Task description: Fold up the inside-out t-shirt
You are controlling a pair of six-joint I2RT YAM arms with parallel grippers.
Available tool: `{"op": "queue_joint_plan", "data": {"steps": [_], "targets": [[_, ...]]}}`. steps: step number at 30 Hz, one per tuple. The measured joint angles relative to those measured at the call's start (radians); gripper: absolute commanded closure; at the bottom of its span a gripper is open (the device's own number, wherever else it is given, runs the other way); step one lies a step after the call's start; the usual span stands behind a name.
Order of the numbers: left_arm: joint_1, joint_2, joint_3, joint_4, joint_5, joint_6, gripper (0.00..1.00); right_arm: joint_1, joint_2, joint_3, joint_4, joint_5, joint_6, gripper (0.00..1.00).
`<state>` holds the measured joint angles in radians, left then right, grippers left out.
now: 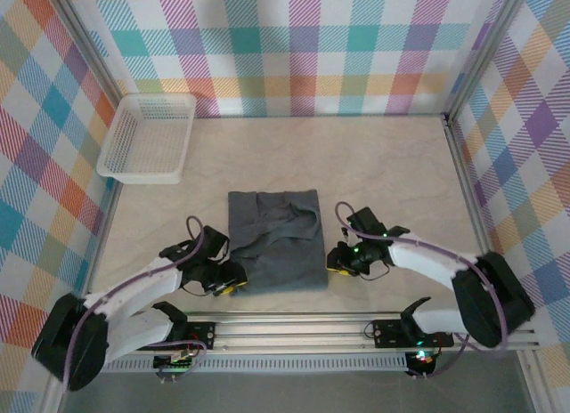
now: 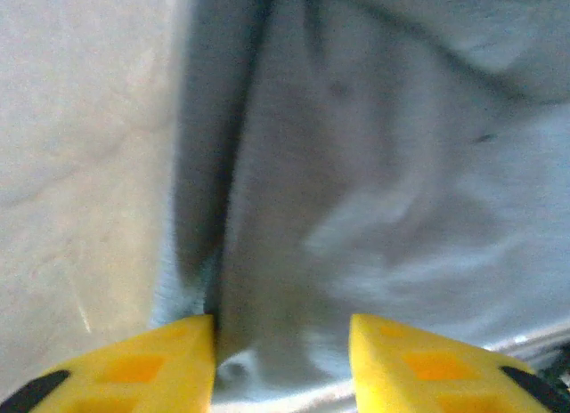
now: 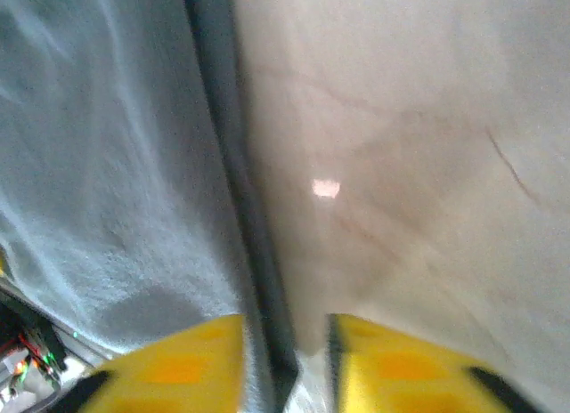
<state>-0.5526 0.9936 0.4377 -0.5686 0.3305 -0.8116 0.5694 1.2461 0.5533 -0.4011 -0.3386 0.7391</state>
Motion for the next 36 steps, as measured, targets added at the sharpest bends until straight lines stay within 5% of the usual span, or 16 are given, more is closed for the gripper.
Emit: {"op": "queue_joint_plan", "data": {"steps": [5, 14, 19, 28, 32, 36], "targets": [[-0.002, -0.039, 0.165, -0.116, -0.073, 0.011, 0.50, 0.000, -0.065, 0.142, -0.065, 0.084, 0.009, 0.52], [0.061, 0.233, 0.319, -0.136, -0.198, 0.116, 0.47, -0.003, 0.289, 0.364, 0.008, 0.129, 0.010, 0.57], [0.097, 0.300, 0.318, -0.079, -0.198, 0.132, 0.48, -0.003, 0.362, 0.367, 0.027, 0.129, 0.027, 0.85], [0.099, 0.385, 0.318, 0.027, -0.190, 0.150, 0.74, -0.003, 0.381, 0.390, 0.050, 0.121, 0.040, 0.99], [0.105, 0.387, 0.318, 0.027, -0.190, 0.156, 1.00, -0.003, 0.381, 0.396, 0.049, 0.122, 0.040, 1.00], [0.120, 0.373, 0.319, 0.022, -0.183, 0.155, 1.00, -0.005, 0.381, 0.405, 0.049, 0.121, 0.051, 1.00]]}}
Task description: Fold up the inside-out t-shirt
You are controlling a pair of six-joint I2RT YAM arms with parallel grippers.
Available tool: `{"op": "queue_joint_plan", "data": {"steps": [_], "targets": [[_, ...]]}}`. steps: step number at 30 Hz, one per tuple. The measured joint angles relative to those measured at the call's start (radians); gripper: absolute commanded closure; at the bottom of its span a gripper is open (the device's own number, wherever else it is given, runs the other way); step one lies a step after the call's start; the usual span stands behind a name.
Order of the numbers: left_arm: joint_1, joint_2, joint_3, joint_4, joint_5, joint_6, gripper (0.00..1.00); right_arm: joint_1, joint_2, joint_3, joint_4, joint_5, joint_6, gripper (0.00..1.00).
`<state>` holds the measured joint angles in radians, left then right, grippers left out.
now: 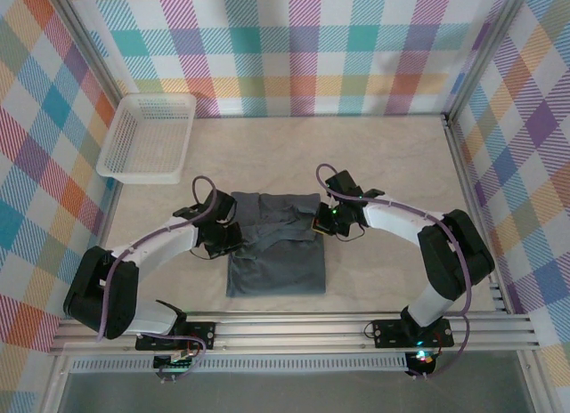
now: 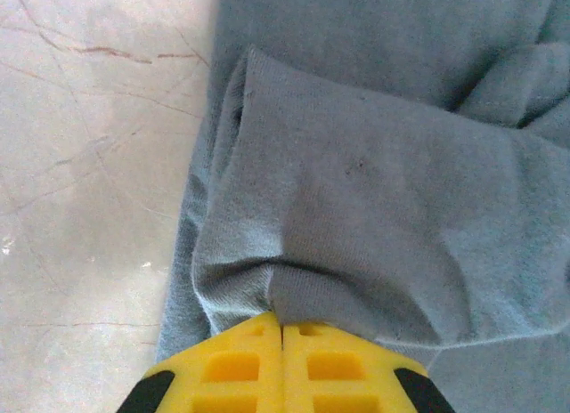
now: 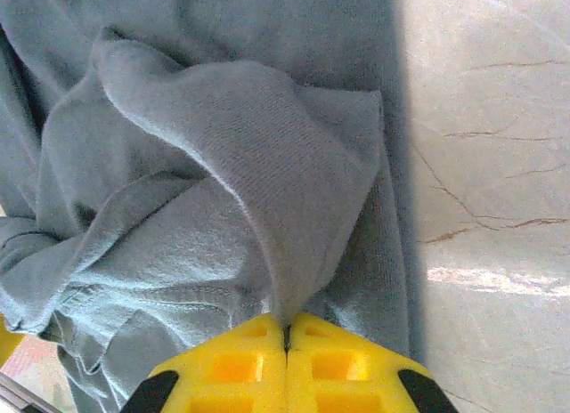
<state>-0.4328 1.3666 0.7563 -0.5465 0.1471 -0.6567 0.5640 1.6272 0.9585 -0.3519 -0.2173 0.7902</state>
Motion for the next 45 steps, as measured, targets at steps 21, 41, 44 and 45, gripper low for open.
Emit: {"op": "queue_joint_plan", "data": {"steps": [21, 41, 44, 45], "targets": [[0.276, 0.462, 0.443, 0.229, 0.220, -0.013, 0.55, -0.230, 0.341, 0.382, 0.041, -0.120, 0.044, 0.62], [0.221, 0.396, 0.322, 0.241, 0.077, 0.285, 0.19, -0.240, 0.179, 0.154, 0.079, -0.127, -0.166, 0.44], [0.221, 0.457, 0.328, 0.268, 0.063, 0.315, 0.27, -0.239, 0.179, 0.154, 0.076, -0.129, -0.176, 0.44], [0.223, 0.459, 0.338, 0.261, 0.069, 0.325, 0.30, -0.239, 0.179, 0.154, 0.075, -0.129, -0.179, 0.44]]}}
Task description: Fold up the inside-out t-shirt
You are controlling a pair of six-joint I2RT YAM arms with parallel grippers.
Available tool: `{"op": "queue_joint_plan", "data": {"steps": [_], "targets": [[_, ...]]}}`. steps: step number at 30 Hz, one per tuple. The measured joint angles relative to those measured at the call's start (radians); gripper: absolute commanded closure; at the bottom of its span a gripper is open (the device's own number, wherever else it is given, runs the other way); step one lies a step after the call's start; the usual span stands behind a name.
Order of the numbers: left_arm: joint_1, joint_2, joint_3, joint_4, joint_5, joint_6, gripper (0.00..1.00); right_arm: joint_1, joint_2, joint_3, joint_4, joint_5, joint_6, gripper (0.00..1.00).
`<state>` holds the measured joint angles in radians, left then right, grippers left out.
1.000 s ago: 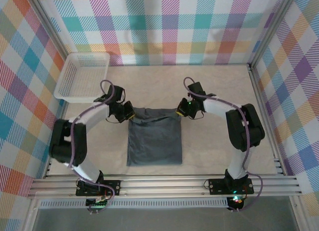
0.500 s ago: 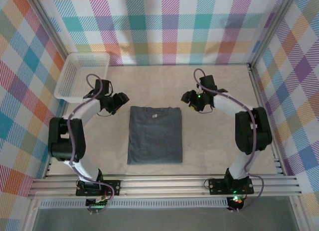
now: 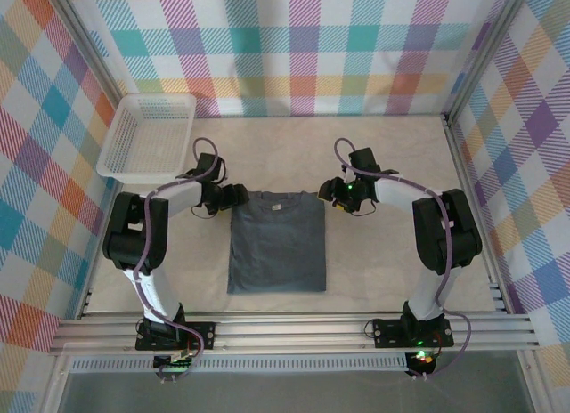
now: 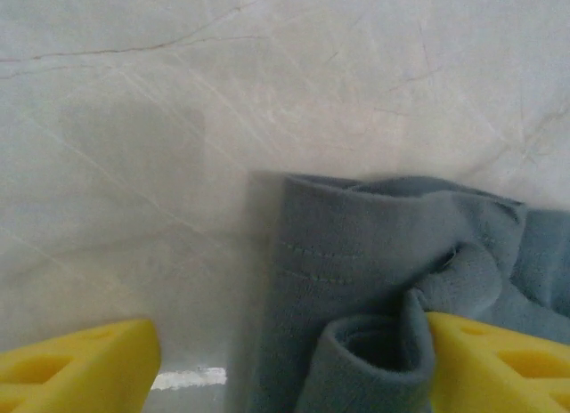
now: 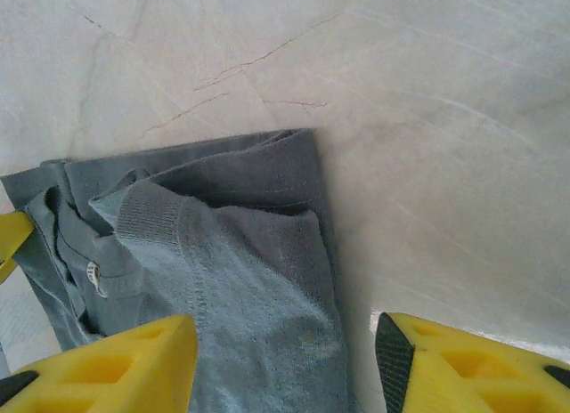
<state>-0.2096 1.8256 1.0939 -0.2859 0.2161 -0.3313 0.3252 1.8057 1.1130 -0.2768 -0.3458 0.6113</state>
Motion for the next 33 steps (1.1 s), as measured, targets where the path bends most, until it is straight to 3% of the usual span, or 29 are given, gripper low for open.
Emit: {"op": "queue_joint_plan", "data": {"steps": [4, 9, 11, 12, 13, 17, 25, 33], "targets": [[-0.018, 0.061, 0.051, 0.074, 0.043, 0.032, 0.57, 0.000, 0.000, 0.000, -0.004, 0.000, -0.005, 0.44], [-0.021, 0.113, 0.094, 0.081, 0.062, 0.036, 0.72, 0.000, 0.000, 0.000, -0.006, 0.001, -0.007, 0.44], [-0.024, 0.131, 0.109, 0.081, 0.059, 0.033, 0.86, 0.000, 0.000, 0.002, -0.012, 0.002, -0.006, 0.43], [-0.023, 0.132, 0.110, 0.080, 0.060, 0.031, 0.97, 0.000, 0.000, 0.002, -0.016, 0.006, -0.006, 0.37], [-0.023, 0.135, 0.111, 0.080, 0.063, 0.030, 1.00, 0.000, 0.000, 0.002, -0.020, 0.014, -0.003, 0.32], [-0.025, 0.136, 0.115, 0.081, 0.083, 0.012, 1.00, 0.000, -0.008, -0.005, -0.017, 0.040, 0.003, 0.23], [-0.025, 0.136, 0.115, 0.099, 0.151, -0.061, 1.00, 0.018, 0.053, 0.005, 0.052, 0.002, 0.000, 0.34], [-0.025, 0.136, 0.115, 0.109, 0.185, -0.087, 1.00, 0.057, 0.164, 0.108, 0.075, -0.022, 0.001, 0.34]]}}
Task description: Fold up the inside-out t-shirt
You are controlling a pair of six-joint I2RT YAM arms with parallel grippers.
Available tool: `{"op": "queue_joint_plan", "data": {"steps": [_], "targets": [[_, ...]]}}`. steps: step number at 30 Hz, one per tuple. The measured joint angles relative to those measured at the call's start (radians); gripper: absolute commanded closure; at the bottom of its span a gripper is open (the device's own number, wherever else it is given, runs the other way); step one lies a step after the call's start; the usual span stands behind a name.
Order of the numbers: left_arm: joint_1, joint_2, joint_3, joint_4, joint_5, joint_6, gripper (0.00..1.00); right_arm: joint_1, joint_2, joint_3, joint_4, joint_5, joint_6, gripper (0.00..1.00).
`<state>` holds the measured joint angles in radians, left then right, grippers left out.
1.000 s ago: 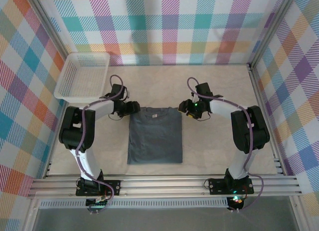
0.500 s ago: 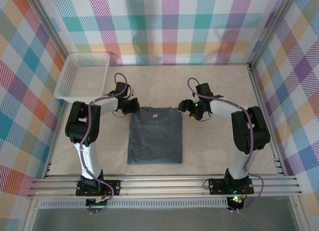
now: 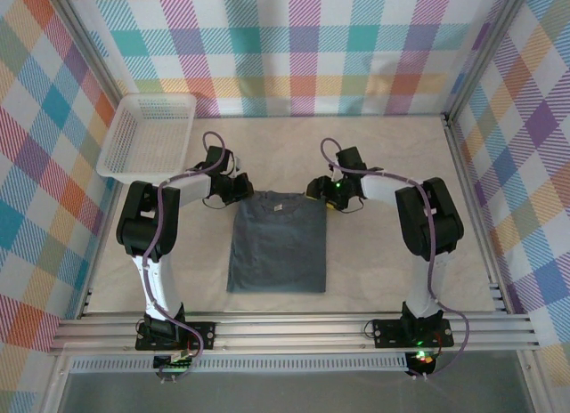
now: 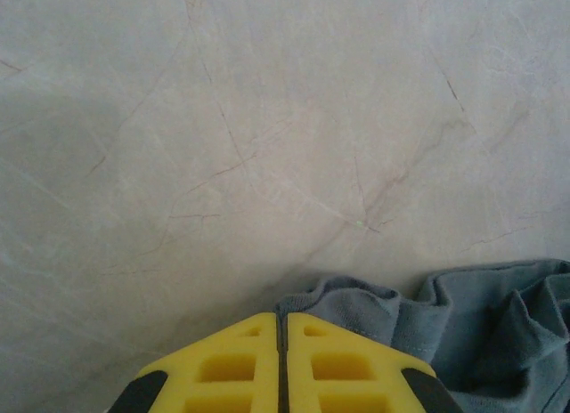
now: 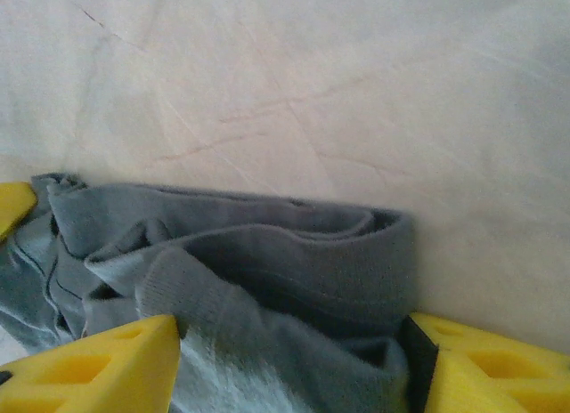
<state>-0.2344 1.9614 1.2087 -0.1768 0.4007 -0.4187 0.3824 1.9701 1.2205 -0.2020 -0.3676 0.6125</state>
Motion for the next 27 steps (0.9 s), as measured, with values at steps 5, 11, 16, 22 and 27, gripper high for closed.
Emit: {"op": "queue_joint_plan", "data": {"steps": [5, 11, 16, 22, 27], "targets": [[0.000, 0.000, 0.000, 0.002, 0.003, -0.011, 1.00, 0.003, 0.014, 0.017, -0.012, 0.006, -0.003, 0.36], [0.002, 0.000, -0.006, 0.019, 0.014, -0.040, 1.00, 0.000, 0.035, 0.039, -0.058, 0.039, -0.041, 0.79], [0.018, 0.000, -0.049, 0.113, 0.094, -0.119, 1.00, -0.006, 0.049, 0.046, -0.052, 0.045, -0.050, 1.00], [0.069, -0.012, -0.067, 0.182, 0.188, -0.223, 1.00, -0.001, 0.019, 0.047, -0.052, 0.041, -0.048, 1.00], [0.120, -0.109, -0.066, 0.268, 0.288, -0.358, 1.00, -0.011, -0.128, 0.084, -0.071, 0.012, -0.042, 1.00]]}}
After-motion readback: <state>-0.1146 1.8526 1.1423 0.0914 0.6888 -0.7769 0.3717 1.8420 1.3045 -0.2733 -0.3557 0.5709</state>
